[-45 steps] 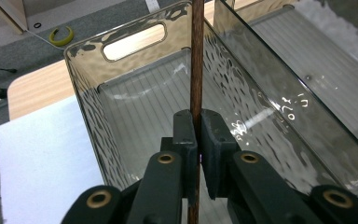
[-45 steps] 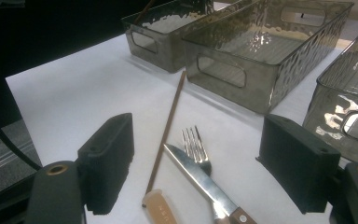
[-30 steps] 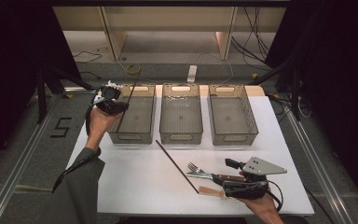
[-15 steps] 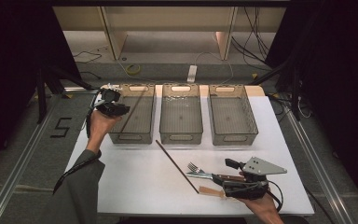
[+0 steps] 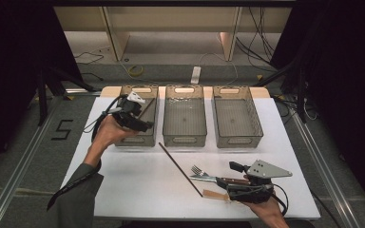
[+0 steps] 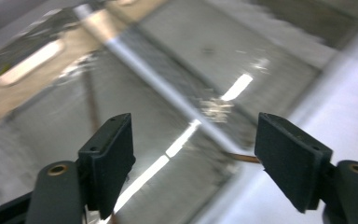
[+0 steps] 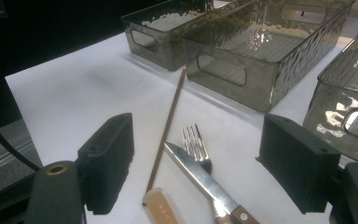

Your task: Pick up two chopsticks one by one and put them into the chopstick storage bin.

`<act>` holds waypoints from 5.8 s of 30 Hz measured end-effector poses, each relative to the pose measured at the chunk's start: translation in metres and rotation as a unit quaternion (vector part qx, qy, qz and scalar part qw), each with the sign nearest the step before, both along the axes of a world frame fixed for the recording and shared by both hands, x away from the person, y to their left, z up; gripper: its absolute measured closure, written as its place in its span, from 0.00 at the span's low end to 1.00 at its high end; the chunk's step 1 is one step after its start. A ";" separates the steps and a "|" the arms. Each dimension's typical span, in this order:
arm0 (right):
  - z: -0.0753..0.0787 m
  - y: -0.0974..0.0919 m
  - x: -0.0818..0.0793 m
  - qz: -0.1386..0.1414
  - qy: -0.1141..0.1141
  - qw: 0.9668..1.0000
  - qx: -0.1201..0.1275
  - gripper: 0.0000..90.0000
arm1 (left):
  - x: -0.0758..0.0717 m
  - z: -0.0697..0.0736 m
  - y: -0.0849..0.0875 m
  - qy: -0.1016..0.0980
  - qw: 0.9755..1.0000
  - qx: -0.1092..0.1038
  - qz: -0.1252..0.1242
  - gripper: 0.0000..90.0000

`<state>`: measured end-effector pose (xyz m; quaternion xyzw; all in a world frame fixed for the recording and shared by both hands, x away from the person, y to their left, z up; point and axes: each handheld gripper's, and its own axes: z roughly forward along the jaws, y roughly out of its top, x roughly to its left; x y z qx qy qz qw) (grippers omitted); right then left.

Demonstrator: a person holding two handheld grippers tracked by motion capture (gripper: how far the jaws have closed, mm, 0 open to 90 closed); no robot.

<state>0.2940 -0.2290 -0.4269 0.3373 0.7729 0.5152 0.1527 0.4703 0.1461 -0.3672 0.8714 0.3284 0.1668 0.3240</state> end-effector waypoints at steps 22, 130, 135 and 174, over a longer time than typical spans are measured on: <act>0.001 -0.001 0.000 0.003 -0.001 1.000 0.001 0.30 | -0.042 -0.030 -0.077 0.043 0.978 0.080 -0.189 0.21; 0.000 0.002 -0.001 0.011 0.001 1.000 -0.005 0.30 | -0.069 -0.093 -0.081 0.117 0.893 0.251 -0.355 0.92; 0.000 0.002 -0.001 0.011 0.002 1.000 -0.005 0.30 | -0.071 -0.092 -0.081 0.112 0.887 0.258 -0.367 0.93; 0.001 0.001 -0.001 0.008 0.000 1.000 -0.001 0.30 | -0.077 -0.028 -0.052 0.068 0.952 0.158 -0.253 0.94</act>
